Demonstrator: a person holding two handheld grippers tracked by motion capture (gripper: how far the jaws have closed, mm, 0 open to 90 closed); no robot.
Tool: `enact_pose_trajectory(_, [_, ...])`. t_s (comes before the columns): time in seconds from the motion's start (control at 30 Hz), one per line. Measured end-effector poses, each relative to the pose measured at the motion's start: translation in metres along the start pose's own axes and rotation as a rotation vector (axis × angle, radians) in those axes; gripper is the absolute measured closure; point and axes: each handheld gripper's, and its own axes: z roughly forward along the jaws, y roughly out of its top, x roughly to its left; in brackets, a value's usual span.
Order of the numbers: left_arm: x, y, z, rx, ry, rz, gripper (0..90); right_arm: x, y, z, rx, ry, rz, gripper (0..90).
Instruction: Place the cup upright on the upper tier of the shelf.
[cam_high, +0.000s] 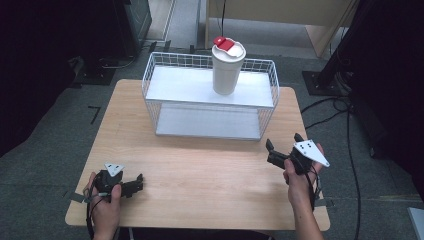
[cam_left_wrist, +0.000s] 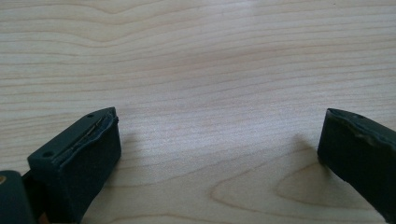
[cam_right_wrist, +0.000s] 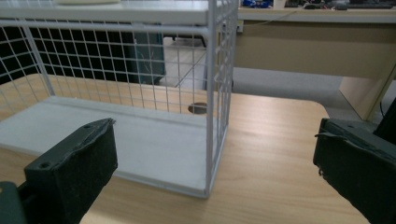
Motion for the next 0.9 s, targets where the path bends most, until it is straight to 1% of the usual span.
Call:
enact_pose_trajectory(0.07, [0.0, 0.0, 0.0, 0.0, 0.0, 0.0, 0.0, -0.003, -0.006, -0.003, 0.01, -0.003, 0.005, 0.0])
enact_pose_trajectory(0.1, [0.0, 0.0, 0.0, 0.0, 0.0, 0.0, 0.0, -0.003, -0.006, -0.003, 0.01, -0.003, 0.005, 0.0])
enact_pose_trajectory(0.13, [0.0, 0.0, 0.0, 0.001, 0.0, 0.0, 0.0, -0.007, -0.012, -0.006, 0.024, -0.013, 0.005, 0.0])
enact_pose_trajectory(0.2, [0.0, 0.0, 0.0, 0.0, 0.0, 0.0, 0.0, -0.008, -0.014, -0.007, 0.03, -0.016, 0.005, 0.0])
enact_pose_trajectory(0.23, [0.0, 0.0, 0.0, 0.0, 0.0, 0.0, 0.0, -0.011, -0.02, -0.01, 0.041, -0.025, 0.008, 0.0])
enact_pose_trajectory(0.33, [0.0, 0.0, 0.0, 0.0, 0.0, 0.0, 0.0, -0.016, -0.028, -0.014, 0.057, -0.035, 0.014, 0.0])
enact_pose_trajectory(0.37, [0.0, 0.0, 0.0, 0.0, 0.0, 0.0, 0.0, -0.016, -0.028, -0.014, 0.057, -0.035, 0.014, 0.0])
enact_pose_trajectory(0.4, [0.0, 0.0, 0.0, 0.0, 0.0, 0.0, 0.0, -0.018, -0.034, -0.016, 0.069, -0.04, 0.016, 0.0])
enact_pose_trajectory(0.5, [0.0, 0.0, 0.0, 0.0, 0.0, 0.0, 0.0, -0.02, -0.043, -0.018, 0.09, -0.047, 0.02, 0.0])
enact_pose_trajectory(0.57, [0.0, 0.0, 0.0, 0.0, 0.0, 0.0, 0.0, -0.021, -0.045, -0.019, 0.093, -0.049, 0.017, 0.0])
enact_pose_trajectory(0.6, [0.0, 0.0, 0.0, 0.0, 0.0, 0.0, 0.0, -0.023, -0.05, -0.02, 0.109, -0.053, 0.018, 0.0])
enact_pose_trajectory(0.63, [0.0, 0.0, 0.0, 0.0, 0.0, 0.0, 0.0, -0.023, -0.051, -0.021, 0.116, -0.054, 0.021, 0.0])
enact_pose_trajectory(0.77, [0.0, 0.0, 0.0, 0.002, 0.0, 0.001, 0.0, -0.027, -0.056, -0.025, 0.13, -0.062, 0.019, 0.0])
enact_pose_trajectory(0.8, [0.0, 0.0, 0.0, 0.0, 0.0, 0.0, 0.0, -0.031, -0.06, -0.028, 0.137, -0.073, 0.021, 0.0])
enact_pose_trajectory(0.87, [0.0, 0.0, 0.0, 0.0, 0.0, 0.0, 0.0, -0.032, -0.062, -0.029, 0.143, -0.074, 0.027, 0.0])
enact_pose_trajectory(0.9, [0.0, 0.0, 0.0, 0.0, 0.0, 0.0, 0.0, -0.035, -0.066, -0.032, 0.16, -0.086, 0.025, 0.0])
